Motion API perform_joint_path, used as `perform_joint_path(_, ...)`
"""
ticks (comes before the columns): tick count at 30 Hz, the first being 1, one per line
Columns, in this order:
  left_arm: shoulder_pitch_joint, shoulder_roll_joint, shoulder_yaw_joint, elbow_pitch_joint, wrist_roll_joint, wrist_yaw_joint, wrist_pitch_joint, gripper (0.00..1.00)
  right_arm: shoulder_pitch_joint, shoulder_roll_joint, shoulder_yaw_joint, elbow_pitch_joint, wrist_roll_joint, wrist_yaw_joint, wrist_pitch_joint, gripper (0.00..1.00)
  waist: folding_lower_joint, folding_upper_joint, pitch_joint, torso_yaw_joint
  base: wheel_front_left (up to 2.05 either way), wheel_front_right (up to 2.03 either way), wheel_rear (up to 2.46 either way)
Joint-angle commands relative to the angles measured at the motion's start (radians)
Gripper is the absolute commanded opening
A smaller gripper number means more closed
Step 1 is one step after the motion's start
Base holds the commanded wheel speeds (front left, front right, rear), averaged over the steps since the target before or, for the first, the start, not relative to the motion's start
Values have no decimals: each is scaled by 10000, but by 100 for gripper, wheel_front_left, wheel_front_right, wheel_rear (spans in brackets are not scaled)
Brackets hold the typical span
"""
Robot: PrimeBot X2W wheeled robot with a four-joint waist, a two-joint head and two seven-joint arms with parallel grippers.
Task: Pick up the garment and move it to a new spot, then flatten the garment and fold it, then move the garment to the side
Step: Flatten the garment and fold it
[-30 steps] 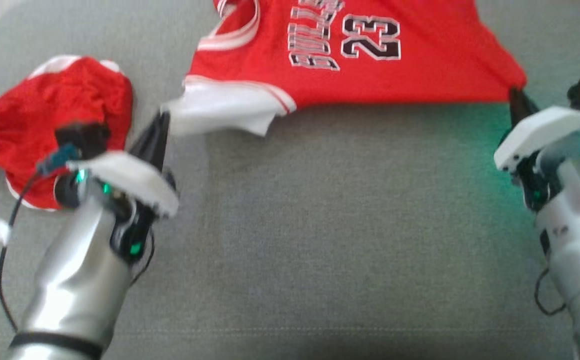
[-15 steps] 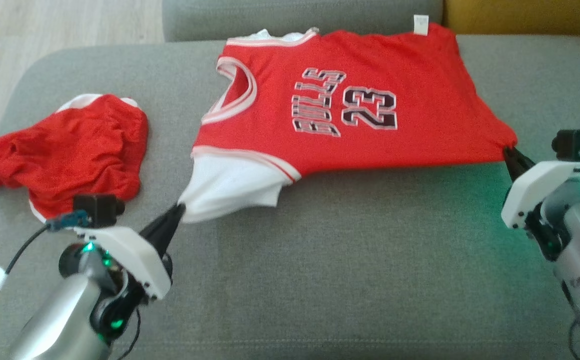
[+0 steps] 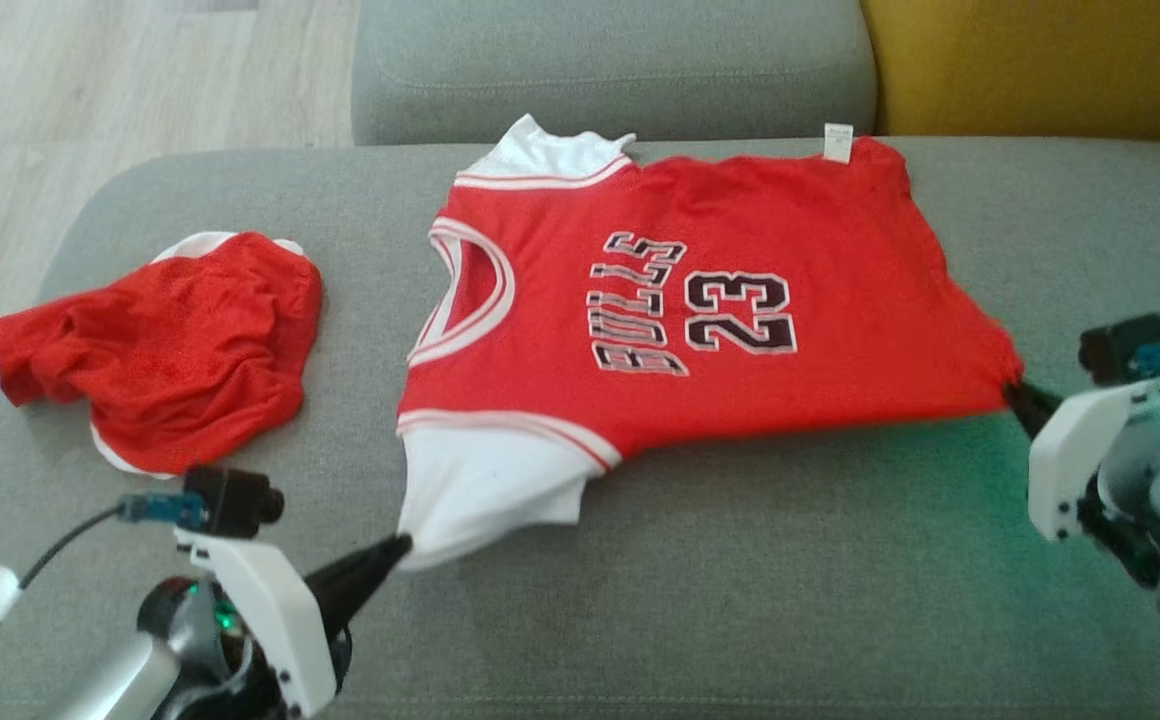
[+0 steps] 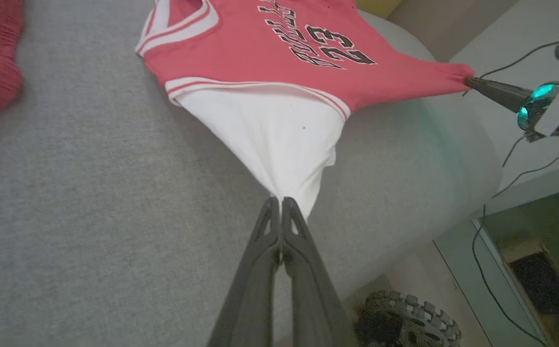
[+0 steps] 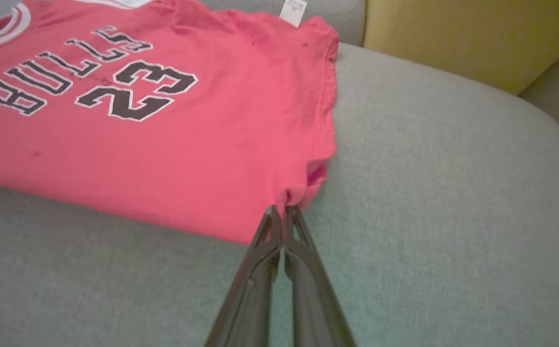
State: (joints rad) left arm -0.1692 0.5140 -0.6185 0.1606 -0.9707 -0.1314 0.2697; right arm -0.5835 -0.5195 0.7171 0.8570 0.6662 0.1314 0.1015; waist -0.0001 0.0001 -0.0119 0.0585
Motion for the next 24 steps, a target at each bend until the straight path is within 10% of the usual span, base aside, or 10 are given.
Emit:
perform_joint_path(1, -300, 560, 346, -564, -182, 8, 160, 0, 126, -489, 399, -357, 291, -7, 243, 0, 1, -1, -88, 5, 0, 0, 0)
perform_joint_path(24, 485, 2143, 78, -2905, -2148, 14, 1712, 0, 656, -2664, 2048, -3014, 3739, -7, 4362, 0, 1, -1, -321, -264, 0, 0, 0)
